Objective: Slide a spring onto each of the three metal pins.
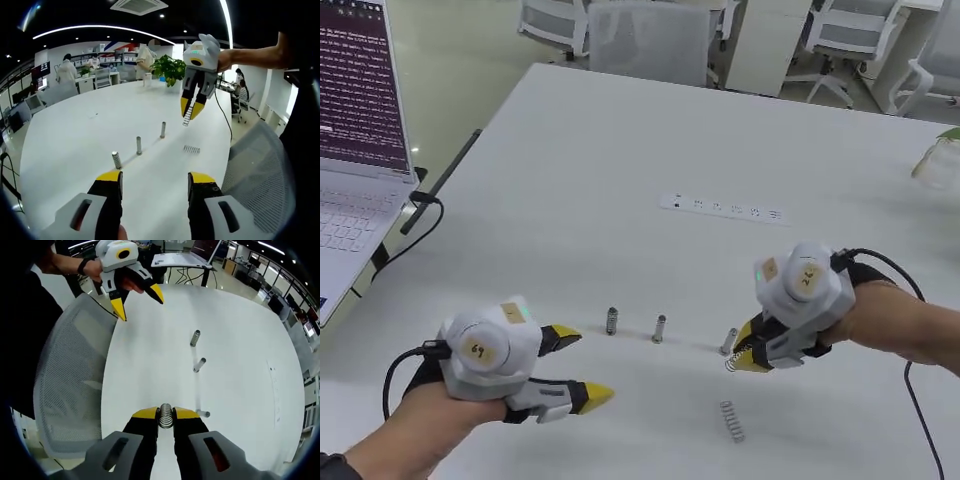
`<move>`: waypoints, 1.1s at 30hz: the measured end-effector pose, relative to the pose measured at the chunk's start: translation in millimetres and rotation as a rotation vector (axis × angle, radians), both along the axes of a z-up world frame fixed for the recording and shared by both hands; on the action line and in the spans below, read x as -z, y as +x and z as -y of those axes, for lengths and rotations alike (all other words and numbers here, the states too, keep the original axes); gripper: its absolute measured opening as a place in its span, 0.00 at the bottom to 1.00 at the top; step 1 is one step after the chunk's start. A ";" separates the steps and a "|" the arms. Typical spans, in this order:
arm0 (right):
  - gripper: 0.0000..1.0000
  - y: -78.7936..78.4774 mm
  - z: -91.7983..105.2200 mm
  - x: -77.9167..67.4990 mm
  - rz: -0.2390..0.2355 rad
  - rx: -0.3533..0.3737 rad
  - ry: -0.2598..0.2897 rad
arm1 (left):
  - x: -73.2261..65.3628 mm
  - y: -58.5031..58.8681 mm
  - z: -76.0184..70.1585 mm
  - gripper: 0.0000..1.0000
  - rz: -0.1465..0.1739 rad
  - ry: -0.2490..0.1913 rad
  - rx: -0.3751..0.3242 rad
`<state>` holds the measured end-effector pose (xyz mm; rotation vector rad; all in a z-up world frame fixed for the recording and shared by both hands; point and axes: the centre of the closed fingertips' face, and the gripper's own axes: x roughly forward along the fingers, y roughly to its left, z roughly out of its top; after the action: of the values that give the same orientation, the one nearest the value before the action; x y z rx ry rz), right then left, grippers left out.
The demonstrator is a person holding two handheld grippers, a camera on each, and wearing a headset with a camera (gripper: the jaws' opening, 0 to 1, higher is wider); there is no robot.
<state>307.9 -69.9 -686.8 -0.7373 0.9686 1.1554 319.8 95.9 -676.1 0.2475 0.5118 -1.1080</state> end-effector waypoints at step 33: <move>0.08 51.1 -31.4 15.0 -0.007 -0.024 -0.032 | 5.7 -0.3 -47.4 0.53 -0.017 0.007 -0.100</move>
<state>359.0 -38.5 -701.8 -0.7732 0.9880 1.1666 319.5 143.4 -681.8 0.2163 0.5379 -1.0122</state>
